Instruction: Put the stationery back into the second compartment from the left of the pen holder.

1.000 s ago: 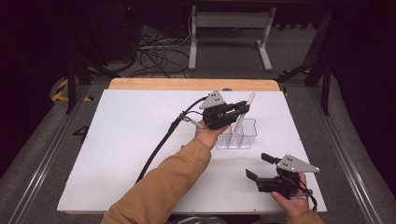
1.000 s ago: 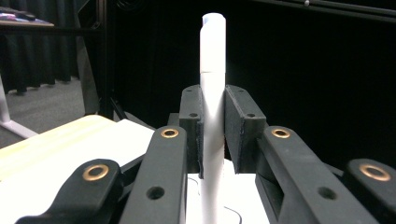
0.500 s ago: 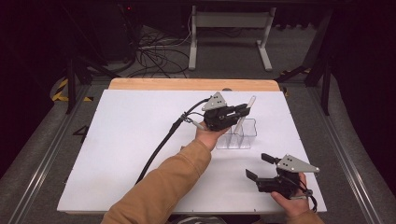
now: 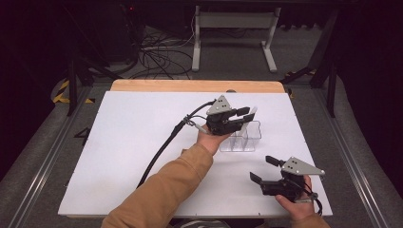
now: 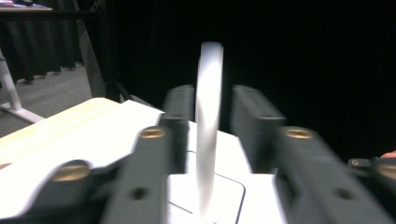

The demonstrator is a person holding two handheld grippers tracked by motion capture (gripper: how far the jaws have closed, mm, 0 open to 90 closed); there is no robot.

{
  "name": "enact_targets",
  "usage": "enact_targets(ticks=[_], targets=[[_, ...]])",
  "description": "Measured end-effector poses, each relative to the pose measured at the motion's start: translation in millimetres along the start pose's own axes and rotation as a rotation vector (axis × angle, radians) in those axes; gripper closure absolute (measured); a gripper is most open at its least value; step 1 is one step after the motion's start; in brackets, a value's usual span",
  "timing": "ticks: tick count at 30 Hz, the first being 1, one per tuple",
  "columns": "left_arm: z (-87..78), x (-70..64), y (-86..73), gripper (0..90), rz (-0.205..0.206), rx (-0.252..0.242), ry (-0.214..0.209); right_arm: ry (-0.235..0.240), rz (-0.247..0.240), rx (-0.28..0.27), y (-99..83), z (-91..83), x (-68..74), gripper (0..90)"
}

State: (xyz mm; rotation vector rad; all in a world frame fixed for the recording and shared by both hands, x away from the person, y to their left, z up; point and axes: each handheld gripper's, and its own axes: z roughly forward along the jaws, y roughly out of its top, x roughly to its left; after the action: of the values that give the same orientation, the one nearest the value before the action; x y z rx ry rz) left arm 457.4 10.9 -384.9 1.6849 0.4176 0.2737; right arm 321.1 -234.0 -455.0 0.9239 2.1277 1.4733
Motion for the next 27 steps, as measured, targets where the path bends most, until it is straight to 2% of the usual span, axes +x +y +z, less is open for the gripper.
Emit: enact_targets(ticks=[5, 6, 8, 10, 12, 15, 27], targets=[[-15.2, -1.8, 9.2, 43.9, 0.011, 0.02, 0.006, 0.007, -0.008, -0.004, 2.2, 3.0, -1.4, 14.1], [-23.7, -1.8, 14.0, 36.5, 0.015, 0.032, 0.007, 0.01, -0.007, -0.004, 3.1, 4.2, -1.6, 14.0], [-28.5, -2.7, 16.0, 34.5, 0.01, 0.032, 0.014, 0.01, -0.008, -0.005, 3.6, 4.8, -1.8, 14.0], [-43.5, -4.0, 21.6, 28.8, 0.008, 0.028, 0.018, 0.009, -0.012, -0.009, 5.1, 5.9, -2.2, 14.0], [-48.0, -4.7, 23.4, 26.6, 0.011, 0.029, 0.02, 0.009, -0.012, -0.008, 5.4, 6.5, -2.1, 14.0], [-63.5, -7.0, 29.4, 25.3, 0.025, 0.033, 0.035, 0.006, -0.009, -0.006, 5.3, 6.8, -1.6, 14.0], [-88.4, -8.6, 31.4, 20.0, 0.047, 0.043, 0.065, -0.003, -0.009, -0.007, 4.5, 5.5, -1.5, 14.0]])
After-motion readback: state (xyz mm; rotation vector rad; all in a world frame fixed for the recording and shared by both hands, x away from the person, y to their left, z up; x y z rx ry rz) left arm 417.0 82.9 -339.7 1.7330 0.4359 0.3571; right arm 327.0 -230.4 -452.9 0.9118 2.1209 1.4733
